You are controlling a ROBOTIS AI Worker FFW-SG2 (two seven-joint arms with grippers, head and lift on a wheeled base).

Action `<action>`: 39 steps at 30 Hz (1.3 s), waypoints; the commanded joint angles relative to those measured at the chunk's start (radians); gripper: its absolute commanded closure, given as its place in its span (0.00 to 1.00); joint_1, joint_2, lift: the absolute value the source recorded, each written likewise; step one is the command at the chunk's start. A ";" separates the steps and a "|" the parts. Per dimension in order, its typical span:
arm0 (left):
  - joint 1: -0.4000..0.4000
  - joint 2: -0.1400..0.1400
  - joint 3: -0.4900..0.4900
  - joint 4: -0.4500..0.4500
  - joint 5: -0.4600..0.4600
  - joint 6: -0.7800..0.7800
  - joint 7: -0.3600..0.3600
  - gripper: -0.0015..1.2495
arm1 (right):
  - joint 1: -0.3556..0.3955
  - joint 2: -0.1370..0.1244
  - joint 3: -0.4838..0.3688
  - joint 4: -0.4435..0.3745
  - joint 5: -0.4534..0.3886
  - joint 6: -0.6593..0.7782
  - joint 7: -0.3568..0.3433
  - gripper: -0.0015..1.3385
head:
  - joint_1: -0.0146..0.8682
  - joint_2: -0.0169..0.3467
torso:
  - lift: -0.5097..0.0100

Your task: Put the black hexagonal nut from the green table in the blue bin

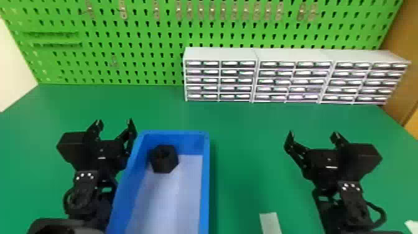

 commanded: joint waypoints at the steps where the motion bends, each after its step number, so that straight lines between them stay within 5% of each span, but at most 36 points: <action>1: -0.003 0.000 -0.001 0.000 0.000 0.000 0.000 0.40 | -0.001 0.000 0.000 0.000 0.000 0.001 0.000 0.09 | 0.76 0.20 | 0.80; 39: -0.001 0.000 -0.002 0.000 0.000 0.000 0.000 0.40 | 0.004 -0.011 0.008 -0.001 0.002 0.025 0.000 0.09 | 0.76 0.20 | 0.80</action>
